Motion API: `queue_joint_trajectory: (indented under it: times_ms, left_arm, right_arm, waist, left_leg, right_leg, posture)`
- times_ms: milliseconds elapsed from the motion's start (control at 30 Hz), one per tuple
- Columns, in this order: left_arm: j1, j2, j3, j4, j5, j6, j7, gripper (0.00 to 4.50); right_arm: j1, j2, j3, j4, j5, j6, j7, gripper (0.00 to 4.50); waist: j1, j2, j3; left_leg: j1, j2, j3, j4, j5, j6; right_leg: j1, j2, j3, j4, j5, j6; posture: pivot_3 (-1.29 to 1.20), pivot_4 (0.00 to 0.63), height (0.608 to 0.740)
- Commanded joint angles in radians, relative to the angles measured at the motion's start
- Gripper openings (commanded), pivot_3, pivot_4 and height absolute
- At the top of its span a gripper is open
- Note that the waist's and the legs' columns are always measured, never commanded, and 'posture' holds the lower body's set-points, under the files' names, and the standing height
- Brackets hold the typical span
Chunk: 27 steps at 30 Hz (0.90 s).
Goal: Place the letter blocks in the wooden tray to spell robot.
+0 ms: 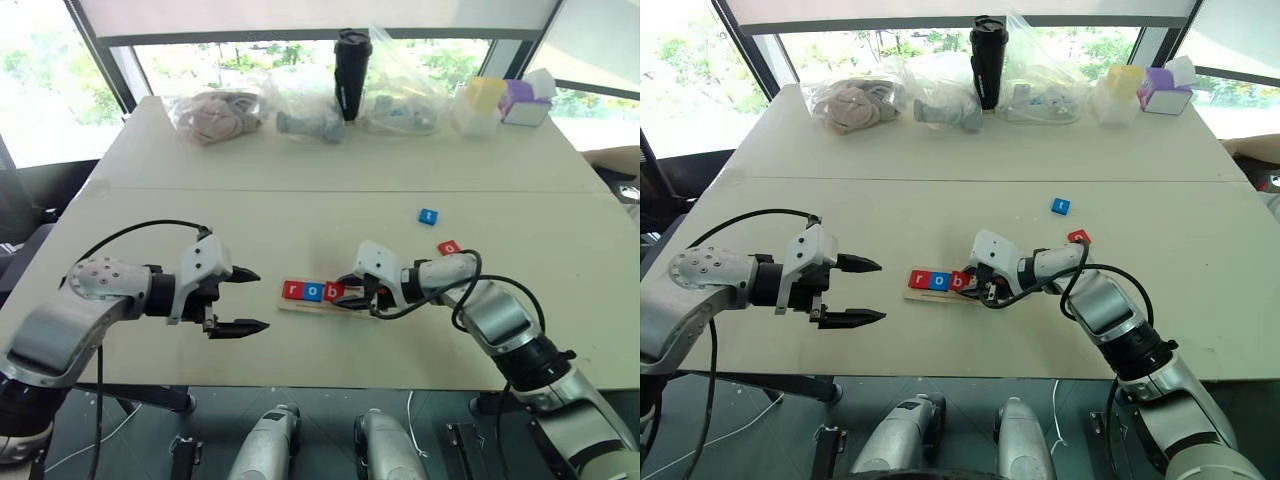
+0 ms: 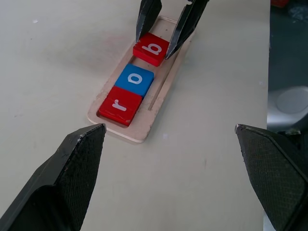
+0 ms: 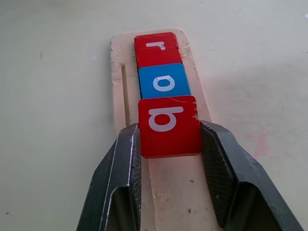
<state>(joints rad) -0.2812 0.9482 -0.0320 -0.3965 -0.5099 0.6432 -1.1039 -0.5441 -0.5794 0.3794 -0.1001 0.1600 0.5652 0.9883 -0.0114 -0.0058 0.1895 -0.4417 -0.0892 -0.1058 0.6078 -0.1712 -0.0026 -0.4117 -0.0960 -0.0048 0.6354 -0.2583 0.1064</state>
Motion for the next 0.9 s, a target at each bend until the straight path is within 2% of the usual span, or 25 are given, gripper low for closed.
queue_joint_trajectory:
  times_ms: [33,200,400,433,500,733,900]
  left_arm:
    - [-0.006,-0.005,0.01,-0.019,0.001,-0.005,0.01,4.5]
    - [-0.007,-0.013,0.003,-0.018,0.005,-0.005,0.02,4.5]
    - [-0.011,-0.014,-0.002,-0.009,0.011,-0.01,0.022,4.5]
    - [-0.011,-0.015,-0.001,-0.009,0.012,-0.01,0.022,4.5]
    - [-0.01,-0.016,0.0,-0.01,0.013,-0.009,0.022,4.5]
    - [-0.003,-0.015,0.006,-0.012,0.018,-0.01,0.023,4.5]
    - [0.01,-0.01,0.021,-0.019,0.01,-0.004,0.024,4.5]
  right_arm:
    - [-0.018,0.009,-0.008,-0.013,-0.005,-0.018,0.005,1.17]
    - [-0.018,0.026,-0.007,-0.008,-0.01,-0.018,0.002,1.17]
    - [-0.02,0.033,-0.014,-0.014,-0.015,-0.022,0.001,4.1]
    - [-0.019,0.03,-0.019,-0.019,-0.017,-0.023,-0.002,4.44]
    - [-0.02,0.023,-0.033,-0.029,-0.012,-0.021,-0.001,4.44]
    - [-0.065,-0.027,-0.268,-0.033,0.057,0.018,-0.081,4.44]
    - [0.054,-0.142,-0.461,-0.094,0.088,0.081,-0.125,4.44]
  waist:
    - [0.0,0.0,0.0]
    - [-0.001,0.0,0.0]
    - [-0.001,0.0,0.0]
    - [0.0,0.0,0.0]
    - [0.0,0.0,0.0]
    - [0.003,0.0,0.0]
    - [0.012,0.0,0.0]
  left_leg:
    - [0.0,0.0,0.0,0.0,0.0,0.0]
    - [0.0,0.0,0.0,0.0,0.0,0.0]
    - [0.0,0.0,0.0,0.0,0.0,0.0]
    - [0.0,0.0,0.0,0.0,0.0,0.0]
    - [0.0,0.0,0.0,0.0,0.0,0.0]
    - [0.0,0.0,0.0,0.001,0.0,0.0]
    - [0.0,-0.001,0.0,0.0,0.0,0.0]
  right_leg:
    - [0.0,0.0,0.0,0.0,0.0,0.0]
    - [0.0,0.0,0.0,0.0,0.0,0.001]
    - [0.0,0.0,0.0,0.0,0.0,0.001]
    - [0.0,0.0,0.0,0.0,0.0,0.001]
    - [0.0,0.0,0.0,0.0,0.0,0.001]
    - [0.0,0.0,0.0,0.0,0.0,0.001]
    - [0.0,-0.001,0.0,0.0,0.0,0.0]
  posture:
    - [0.0,0.15,0.74]
    - [0.0,0.15,0.74]
    - [0.0,0.15,0.74]
    - [0.0,0.15,0.74]
    - [0.0,0.15,0.74]
    - [0.0,0.15,0.74]
    - [0.0,0.15,0.74]
